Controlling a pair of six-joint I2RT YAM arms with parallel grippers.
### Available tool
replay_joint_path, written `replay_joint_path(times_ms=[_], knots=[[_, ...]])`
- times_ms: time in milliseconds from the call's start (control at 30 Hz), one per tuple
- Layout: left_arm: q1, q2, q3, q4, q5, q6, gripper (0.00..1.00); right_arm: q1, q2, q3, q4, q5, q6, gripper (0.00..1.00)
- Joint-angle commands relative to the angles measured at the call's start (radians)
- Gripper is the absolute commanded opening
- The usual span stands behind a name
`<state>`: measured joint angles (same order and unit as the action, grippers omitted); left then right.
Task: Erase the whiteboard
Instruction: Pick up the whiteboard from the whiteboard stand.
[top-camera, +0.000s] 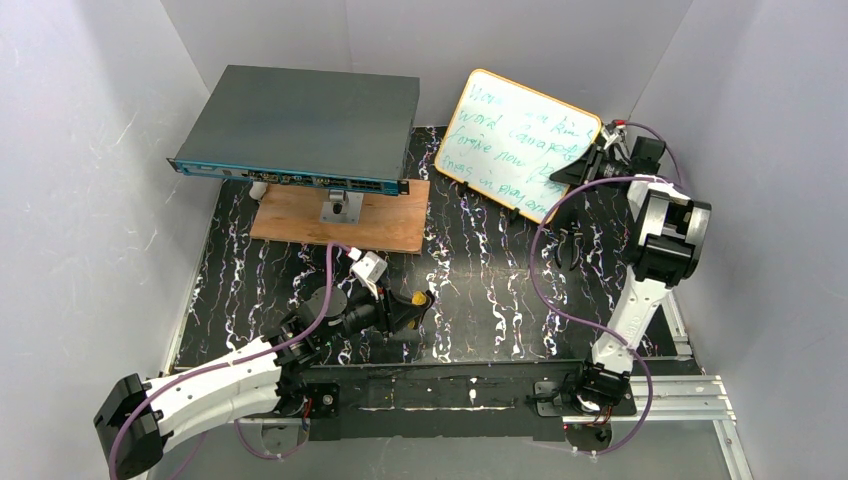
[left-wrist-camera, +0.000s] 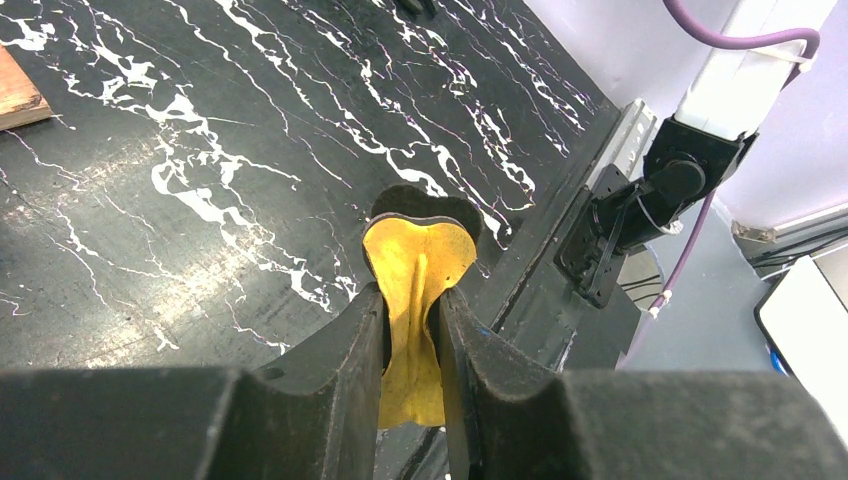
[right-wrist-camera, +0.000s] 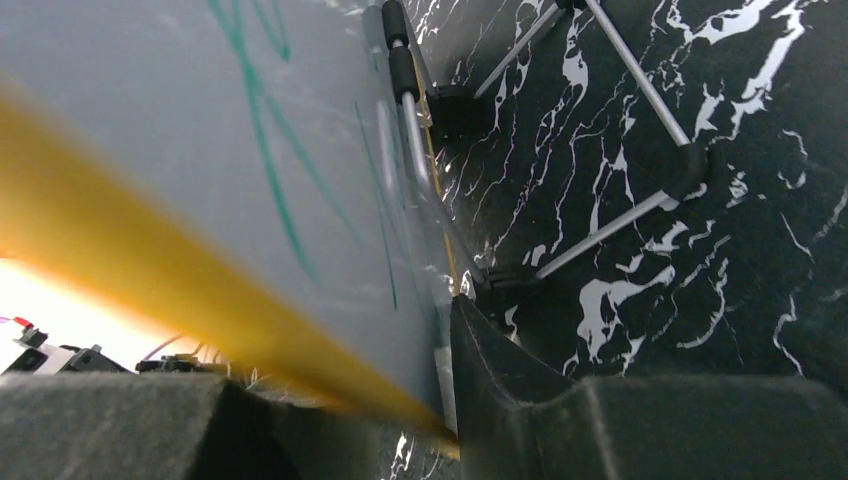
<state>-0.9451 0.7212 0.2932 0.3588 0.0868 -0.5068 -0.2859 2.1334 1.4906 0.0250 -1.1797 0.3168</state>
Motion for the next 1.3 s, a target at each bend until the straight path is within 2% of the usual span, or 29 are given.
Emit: replay_joint_path(times_ms=[0,100,267,467,733,833,933,1033,1167,1267], knots=[[0.004,0.000,0.009,0.022,0.004,-0.003,0.00,0.033,0.028,0.075,0.005,0.030,0.036,0.35],[0.003,0.003,0.008,0.022,0.004,-0.005,0.00,0.043,0.040,0.095,-0.004,0.050,0.048,0.31],[0.003,0.009,0.015,0.017,0.004,-0.004,0.00,0.050,0.023,0.070,0.032,0.043,0.063,0.01],[0.003,-0.010,0.012,0.007,0.005,-0.001,0.00,0.044,-0.119,0.004,0.007,0.052,-0.035,0.01],[0.003,-0.031,0.002,0.011,0.021,-0.011,0.00,0.037,-0.290,-0.010,-0.004,0.080,-0.053,0.01],[0.003,-0.047,-0.007,0.012,0.019,-0.015,0.00,0.038,-0.309,0.002,-0.024,0.099,-0.058,0.01],[0.003,-0.053,-0.009,0.013,0.020,-0.016,0.00,0.037,-0.292,0.022,-0.118,0.111,-0.111,0.01],[0.002,-0.056,-0.009,0.012,0.023,-0.016,0.00,0.037,-0.317,-0.022,-0.118,0.103,-0.147,0.01],[0.003,-0.049,-0.010,0.020,0.027,-0.012,0.00,0.037,-0.378,-0.043,-0.096,0.099,-0.138,0.01],[0.003,-0.035,-0.002,0.020,0.033,-0.007,0.00,0.037,-0.411,-0.038,-0.039,0.103,-0.047,0.01]])
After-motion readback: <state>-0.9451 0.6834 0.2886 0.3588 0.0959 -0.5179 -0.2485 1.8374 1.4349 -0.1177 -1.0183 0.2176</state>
